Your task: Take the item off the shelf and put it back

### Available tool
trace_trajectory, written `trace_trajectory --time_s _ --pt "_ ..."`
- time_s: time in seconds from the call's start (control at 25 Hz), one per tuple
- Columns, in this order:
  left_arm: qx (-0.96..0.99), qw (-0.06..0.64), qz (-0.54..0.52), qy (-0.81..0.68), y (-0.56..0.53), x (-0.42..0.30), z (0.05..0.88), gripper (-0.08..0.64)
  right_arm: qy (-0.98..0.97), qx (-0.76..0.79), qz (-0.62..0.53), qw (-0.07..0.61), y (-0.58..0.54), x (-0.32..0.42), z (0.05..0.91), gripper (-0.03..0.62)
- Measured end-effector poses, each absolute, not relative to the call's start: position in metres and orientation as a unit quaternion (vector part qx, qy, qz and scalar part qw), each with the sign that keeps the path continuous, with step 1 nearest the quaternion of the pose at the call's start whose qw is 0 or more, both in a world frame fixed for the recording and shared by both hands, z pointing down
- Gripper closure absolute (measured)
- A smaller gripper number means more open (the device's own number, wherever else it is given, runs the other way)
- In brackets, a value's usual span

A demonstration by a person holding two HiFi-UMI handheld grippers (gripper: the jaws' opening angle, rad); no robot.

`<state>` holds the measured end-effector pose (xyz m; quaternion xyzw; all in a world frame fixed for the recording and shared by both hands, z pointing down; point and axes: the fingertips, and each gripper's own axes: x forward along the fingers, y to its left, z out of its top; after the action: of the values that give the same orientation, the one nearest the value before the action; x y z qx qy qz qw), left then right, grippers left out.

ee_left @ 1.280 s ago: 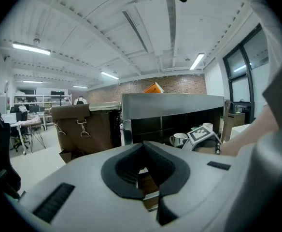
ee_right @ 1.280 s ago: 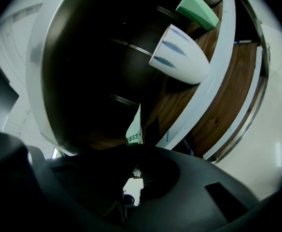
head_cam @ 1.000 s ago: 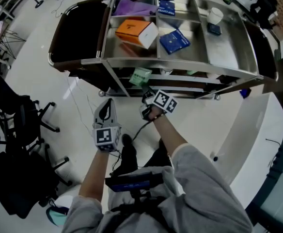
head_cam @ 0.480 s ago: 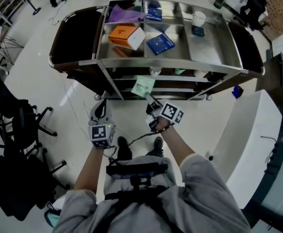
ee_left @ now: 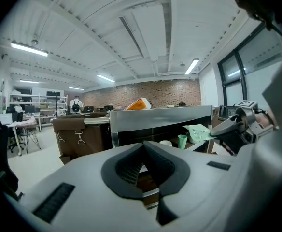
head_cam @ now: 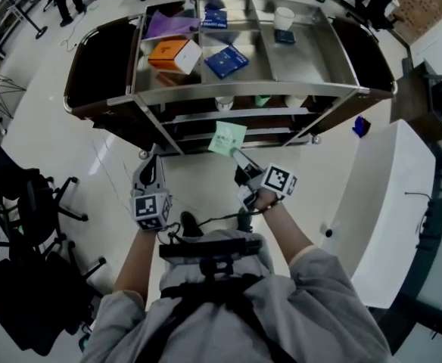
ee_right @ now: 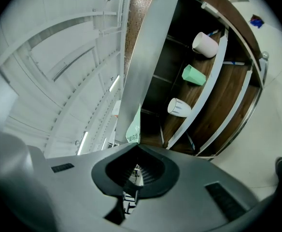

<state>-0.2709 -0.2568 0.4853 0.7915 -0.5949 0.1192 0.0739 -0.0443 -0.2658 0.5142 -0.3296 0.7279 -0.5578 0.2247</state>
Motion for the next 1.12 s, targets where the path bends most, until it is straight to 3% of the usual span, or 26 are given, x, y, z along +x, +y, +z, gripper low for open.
trace_trajectory --time_s 0.4,1.12 --pt "0.792 0.081 0.119 -0.593 -0.241 -0.256 0.486 0.555 0.715 -0.363 -0.551 0.231 -0.242 0.007 0.523 0.583" --pt "0.795 0.075 0.124 -0.589 -0.234 -0.242 0.488 0.555 0.714 -0.354 -0.554 0.24 -0.24 0.015 0.526 0.583"
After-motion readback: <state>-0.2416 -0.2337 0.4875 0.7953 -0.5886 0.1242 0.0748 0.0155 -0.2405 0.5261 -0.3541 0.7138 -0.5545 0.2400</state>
